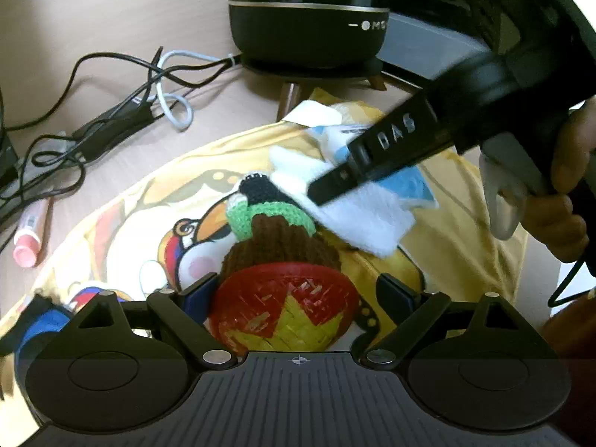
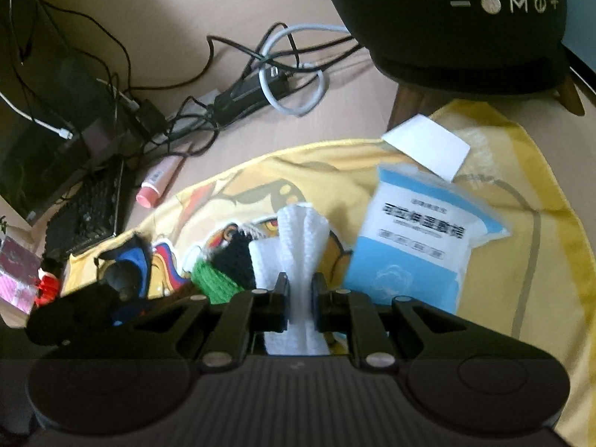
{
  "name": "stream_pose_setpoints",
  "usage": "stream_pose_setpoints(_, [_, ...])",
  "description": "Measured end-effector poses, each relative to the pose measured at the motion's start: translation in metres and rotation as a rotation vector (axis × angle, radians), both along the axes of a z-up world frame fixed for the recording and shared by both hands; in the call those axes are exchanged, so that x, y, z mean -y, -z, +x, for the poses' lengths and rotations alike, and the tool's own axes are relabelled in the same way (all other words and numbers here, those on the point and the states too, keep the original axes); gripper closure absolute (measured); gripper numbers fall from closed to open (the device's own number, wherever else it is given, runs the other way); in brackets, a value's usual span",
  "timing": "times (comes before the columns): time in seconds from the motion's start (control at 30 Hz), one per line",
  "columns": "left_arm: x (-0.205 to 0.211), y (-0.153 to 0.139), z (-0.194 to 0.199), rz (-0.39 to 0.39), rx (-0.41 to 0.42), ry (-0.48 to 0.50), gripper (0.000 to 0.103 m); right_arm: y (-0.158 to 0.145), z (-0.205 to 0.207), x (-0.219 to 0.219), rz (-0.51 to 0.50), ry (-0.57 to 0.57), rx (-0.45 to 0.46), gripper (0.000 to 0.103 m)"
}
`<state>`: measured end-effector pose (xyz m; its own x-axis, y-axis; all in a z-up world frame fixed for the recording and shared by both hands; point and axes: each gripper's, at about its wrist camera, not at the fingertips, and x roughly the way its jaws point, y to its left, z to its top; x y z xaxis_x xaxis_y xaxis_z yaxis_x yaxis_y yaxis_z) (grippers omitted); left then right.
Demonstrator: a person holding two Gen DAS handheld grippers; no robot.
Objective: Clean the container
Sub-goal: 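Keep wiping the doll's red body with the towel while the left gripper holds it, then set the crocheted doll down on the mat and open the left gripper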
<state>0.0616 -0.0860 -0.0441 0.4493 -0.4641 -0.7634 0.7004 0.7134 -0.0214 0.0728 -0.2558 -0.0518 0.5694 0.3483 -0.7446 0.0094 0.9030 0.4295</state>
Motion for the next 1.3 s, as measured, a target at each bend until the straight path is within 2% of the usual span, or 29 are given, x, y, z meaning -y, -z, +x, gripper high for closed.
stream_pose_setpoints(0.2, [-0.005,-0.003,-0.007,-0.009,0.0,-0.023,0.009,-0.036,0.006,-0.013,0.104,-0.088,0.071,0.089])
stream_pose_setpoints(0.33, [-0.023,-0.01,-0.009,0.017,0.022,-0.086,0.009,-0.04,0.01,-0.035,0.128,-0.188,0.059,0.089])
stream_pose_setpoints(0.47, [-0.064,-0.017,-0.01,0.004,0.024,-0.241,0.005,-0.027,0.01,-0.05,0.066,-0.23,0.027,0.089])
stream_pose_setpoints(0.67, [-0.119,-0.013,-0.011,-0.024,-0.044,-0.482,0.005,-0.014,0.011,-0.029,0.057,-0.149,-0.017,0.089])
stream_pose_setpoints(0.77, [-0.131,-0.007,-0.005,-0.002,-0.068,-0.591,0.005,-0.01,0.01,-0.027,0.035,-0.137,-0.032,0.089])
stream_pose_setpoints(0.9, [-0.137,0.004,0.003,0.028,-0.091,-0.703,0.005,-0.009,0.007,-0.032,-0.051,-0.191,-0.016,0.089])
stream_pose_setpoints(0.93, [-0.139,0.006,0.003,0.03,-0.103,-0.727,0.005,-0.009,0.007,-0.033,-0.074,-0.202,-0.015,0.086])
stream_pose_setpoints(1.07, [-0.138,0.002,-0.009,0.02,-0.13,-0.724,0.004,-0.007,0.013,-0.026,-0.089,-0.215,-0.035,0.085])
stream_pose_setpoints(1.23, [-0.133,0.005,-0.02,0.091,-0.168,-0.71,0.004,-0.003,0.023,-0.015,-0.093,-0.208,-0.038,0.089])
stream_pose_setpoints(1.3, [-0.133,0.004,-0.022,0.114,-0.155,-0.708,0.004,-0.007,0.026,-0.011,-0.073,-0.186,-0.035,0.09])
